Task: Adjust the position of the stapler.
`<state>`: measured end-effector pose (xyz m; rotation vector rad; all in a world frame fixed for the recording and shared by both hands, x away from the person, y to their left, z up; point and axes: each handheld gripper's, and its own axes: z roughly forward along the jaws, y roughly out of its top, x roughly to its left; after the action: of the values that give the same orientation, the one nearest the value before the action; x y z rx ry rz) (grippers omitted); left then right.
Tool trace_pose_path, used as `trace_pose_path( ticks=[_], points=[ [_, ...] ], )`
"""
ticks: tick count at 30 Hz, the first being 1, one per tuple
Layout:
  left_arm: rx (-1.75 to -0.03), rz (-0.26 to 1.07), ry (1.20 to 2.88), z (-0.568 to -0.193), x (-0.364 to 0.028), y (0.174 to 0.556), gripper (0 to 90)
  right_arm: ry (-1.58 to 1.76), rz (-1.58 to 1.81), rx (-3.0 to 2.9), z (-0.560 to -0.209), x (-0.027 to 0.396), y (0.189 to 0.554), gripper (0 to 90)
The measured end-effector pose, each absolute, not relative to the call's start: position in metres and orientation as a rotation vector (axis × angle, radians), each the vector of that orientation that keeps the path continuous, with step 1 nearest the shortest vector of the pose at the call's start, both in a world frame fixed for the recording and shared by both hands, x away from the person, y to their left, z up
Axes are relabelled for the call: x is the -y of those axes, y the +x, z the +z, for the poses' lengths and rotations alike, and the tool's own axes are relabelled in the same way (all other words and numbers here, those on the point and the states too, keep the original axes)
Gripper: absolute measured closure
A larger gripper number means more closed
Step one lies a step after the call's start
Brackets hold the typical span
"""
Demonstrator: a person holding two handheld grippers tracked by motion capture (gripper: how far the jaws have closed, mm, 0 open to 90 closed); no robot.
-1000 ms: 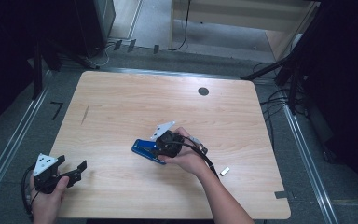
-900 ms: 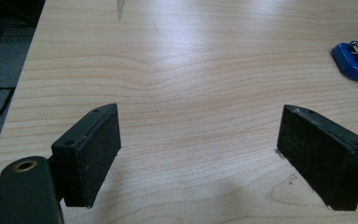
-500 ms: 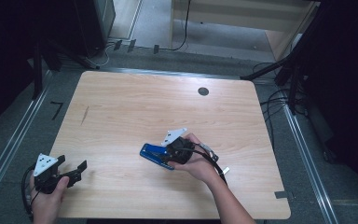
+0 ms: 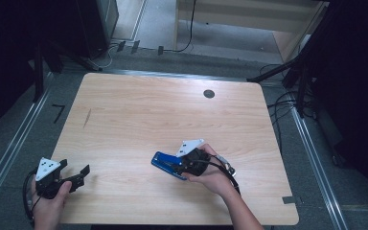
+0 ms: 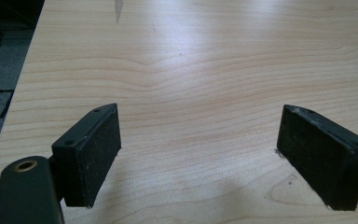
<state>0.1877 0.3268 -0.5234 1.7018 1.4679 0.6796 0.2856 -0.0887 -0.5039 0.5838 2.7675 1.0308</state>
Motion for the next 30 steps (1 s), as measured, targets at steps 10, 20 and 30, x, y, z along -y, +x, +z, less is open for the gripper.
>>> trace_pose_path(
  ticks=[10,20,30],
  points=[
    [-1.462,0.685,1.700,-0.523,-0.326,0.187,14.3,0.580,1.047,-2.764,-0.507,0.100,0.276,66.9],
    [-1.434,0.701,1.748,-0.523,-0.322,0.188,14.4,0.537,1.063,-2.778,-0.511,0.104,0.271,66.9],
    [-1.416,0.708,1.737,-0.518,-0.321,0.182,14.2,0.514,1.115,-2.817,-0.514,0.108,0.269,63.7]
  ],
)
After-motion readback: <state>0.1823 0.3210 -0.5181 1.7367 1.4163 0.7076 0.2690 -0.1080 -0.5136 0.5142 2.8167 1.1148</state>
